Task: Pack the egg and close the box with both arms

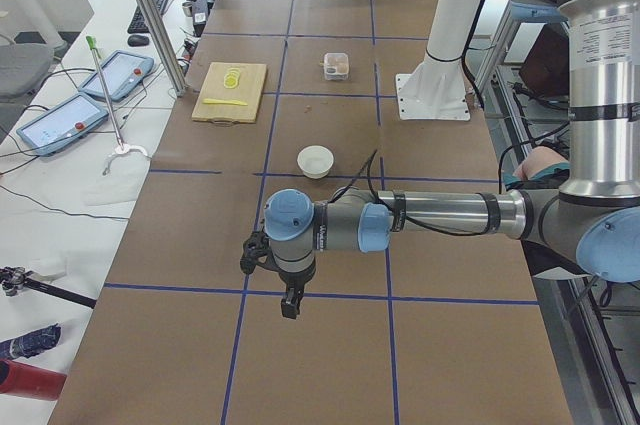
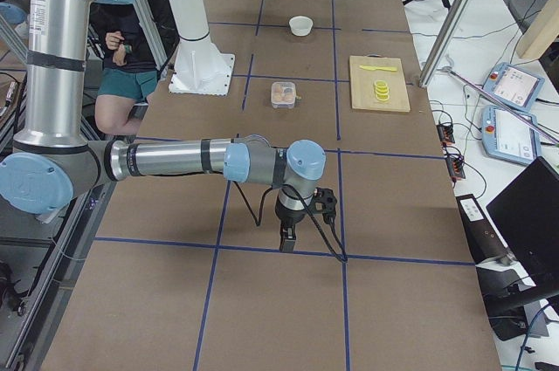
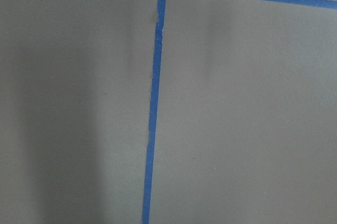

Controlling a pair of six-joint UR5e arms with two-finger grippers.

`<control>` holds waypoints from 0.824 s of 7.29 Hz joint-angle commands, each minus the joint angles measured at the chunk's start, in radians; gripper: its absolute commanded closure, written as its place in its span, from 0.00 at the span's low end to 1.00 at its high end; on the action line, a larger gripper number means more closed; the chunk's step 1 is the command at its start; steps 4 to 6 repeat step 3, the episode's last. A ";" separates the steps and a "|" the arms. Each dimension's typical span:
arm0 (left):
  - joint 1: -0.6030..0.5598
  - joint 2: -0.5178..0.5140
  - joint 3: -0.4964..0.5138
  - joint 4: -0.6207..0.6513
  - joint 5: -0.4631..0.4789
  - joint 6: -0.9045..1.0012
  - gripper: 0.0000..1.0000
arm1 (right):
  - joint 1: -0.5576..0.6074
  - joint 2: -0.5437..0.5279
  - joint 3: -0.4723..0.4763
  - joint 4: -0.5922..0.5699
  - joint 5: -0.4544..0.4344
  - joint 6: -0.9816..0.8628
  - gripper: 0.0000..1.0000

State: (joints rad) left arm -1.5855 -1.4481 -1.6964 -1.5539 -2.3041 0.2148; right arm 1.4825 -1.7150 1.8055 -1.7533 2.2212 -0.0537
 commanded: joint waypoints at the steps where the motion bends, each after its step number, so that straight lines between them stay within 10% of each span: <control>1: -0.001 0.000 0.001 0.000 0.000 0.000 0.00 | -0.001 -0.002 0.000 0.000 0.000 -0.001 0.00; 6: -0.001 0.000 0.001 0.000 0.000 0.000 0.00 | -0.001 -0.002 -0.003 0.002 0.000 0.000 0.00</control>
